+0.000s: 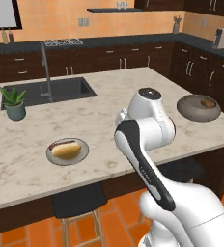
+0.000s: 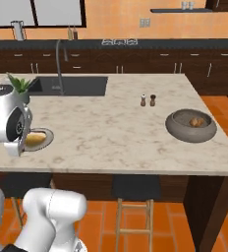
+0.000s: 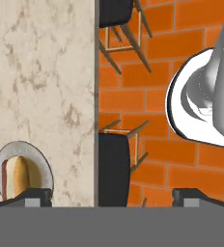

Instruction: Place one bun and one sausage from the bowl on each plate.

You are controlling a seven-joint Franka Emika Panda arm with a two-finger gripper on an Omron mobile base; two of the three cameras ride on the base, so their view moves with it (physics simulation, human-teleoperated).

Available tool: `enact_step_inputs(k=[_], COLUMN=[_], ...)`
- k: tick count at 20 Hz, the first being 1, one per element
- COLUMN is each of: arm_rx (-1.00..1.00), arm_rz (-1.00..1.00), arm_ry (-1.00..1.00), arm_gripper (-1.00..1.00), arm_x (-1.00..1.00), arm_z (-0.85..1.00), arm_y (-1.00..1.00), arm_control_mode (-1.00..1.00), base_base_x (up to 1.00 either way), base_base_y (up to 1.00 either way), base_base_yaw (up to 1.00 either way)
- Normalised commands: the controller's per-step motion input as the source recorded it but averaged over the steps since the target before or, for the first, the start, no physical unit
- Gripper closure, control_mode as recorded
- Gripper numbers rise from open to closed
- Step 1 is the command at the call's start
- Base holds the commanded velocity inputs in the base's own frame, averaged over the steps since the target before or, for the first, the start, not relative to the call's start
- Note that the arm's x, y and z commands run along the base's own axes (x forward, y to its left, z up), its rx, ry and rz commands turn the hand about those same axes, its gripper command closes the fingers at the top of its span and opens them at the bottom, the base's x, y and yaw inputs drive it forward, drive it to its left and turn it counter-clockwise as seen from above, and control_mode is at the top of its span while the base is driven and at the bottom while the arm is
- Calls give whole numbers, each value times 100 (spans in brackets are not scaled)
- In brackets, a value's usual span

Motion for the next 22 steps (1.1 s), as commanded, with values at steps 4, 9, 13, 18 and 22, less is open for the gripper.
enact_step_inputs(k=[4, 9, 13, 18, 22], arm_rx=[0, 0, 0, 0, 0], arm_rz=[0, 0, 0, 0, 0], arm_ry=[0, 0, 0, 0, 0], arm_gripper=[-100, -100, -100, -100, -100], arm_x=[0, 0, 0, 0, 0], arm_z=[0, 0, 0, 0, 0], arm_y=[0, 0, 0, 0, 0], arm_control_mode=[100, 100, 100, 100, 100], base_base_x=[-1, 0, 7, 30, 67], base_base_y=[-100, -100, -100, -100, -86], base_base_yaw=[6, 10, 11, 13, 11])
